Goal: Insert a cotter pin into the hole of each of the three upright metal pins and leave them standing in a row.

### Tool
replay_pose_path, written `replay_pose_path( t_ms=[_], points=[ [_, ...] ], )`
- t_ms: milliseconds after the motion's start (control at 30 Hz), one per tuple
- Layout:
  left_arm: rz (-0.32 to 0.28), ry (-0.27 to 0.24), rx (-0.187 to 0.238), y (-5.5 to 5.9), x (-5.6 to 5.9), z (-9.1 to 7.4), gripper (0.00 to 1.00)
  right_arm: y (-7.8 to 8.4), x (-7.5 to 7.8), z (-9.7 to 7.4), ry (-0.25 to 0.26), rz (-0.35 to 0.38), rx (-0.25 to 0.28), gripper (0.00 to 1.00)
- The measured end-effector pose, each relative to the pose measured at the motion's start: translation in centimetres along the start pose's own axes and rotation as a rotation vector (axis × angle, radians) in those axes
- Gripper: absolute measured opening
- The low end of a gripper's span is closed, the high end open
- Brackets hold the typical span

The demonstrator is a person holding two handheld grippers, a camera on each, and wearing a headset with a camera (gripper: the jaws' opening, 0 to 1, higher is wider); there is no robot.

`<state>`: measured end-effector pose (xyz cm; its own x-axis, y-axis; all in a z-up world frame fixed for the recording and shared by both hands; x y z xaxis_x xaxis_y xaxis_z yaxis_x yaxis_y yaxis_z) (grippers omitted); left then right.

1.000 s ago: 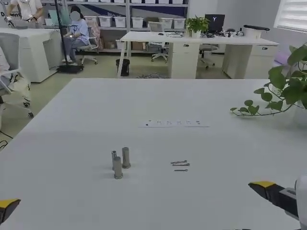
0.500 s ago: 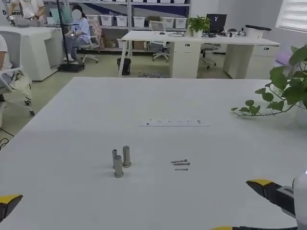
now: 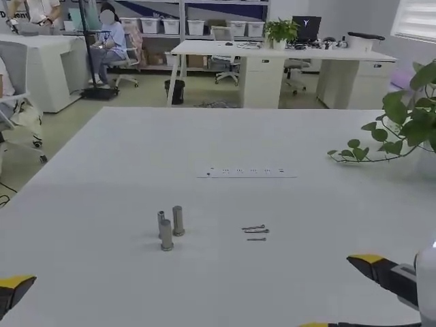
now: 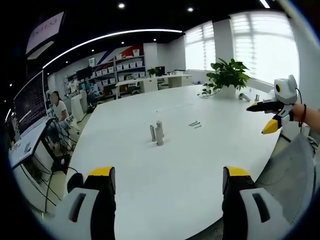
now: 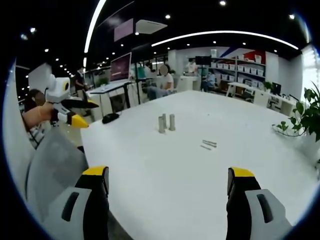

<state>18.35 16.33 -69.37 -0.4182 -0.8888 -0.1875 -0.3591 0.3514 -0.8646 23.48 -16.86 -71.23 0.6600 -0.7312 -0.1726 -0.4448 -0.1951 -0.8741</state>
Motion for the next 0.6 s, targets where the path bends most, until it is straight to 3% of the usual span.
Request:
replay_pose_path(
  t_ms=[267,600],
  points=[
    [-0.008,0.010,0.005,-0.1,-0.1,0.3,0.86,-0.1,-0.2,0.2,-0.010,-0.006,-0.002,1.00],
    [-0.030,0.023,0.024,-0.7,-1.3,1.7,0.71,-0.6,-0.5,0.4,-0.025,-0.011,0.007,0.97]
  ],
)
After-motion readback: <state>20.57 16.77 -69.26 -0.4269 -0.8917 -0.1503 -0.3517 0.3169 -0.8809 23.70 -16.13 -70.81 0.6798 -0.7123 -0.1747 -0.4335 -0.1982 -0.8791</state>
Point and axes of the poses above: the centre of the closed fingertips' face, and the gripper's own axes: z roughly forward along the fingers, x roughly to its right, y roughly out of its underside, the point moved 7 cm from there along -z, roughly backward along the fingers, and after that the axes turned 9 degrees about z, right-handed, at the moved point
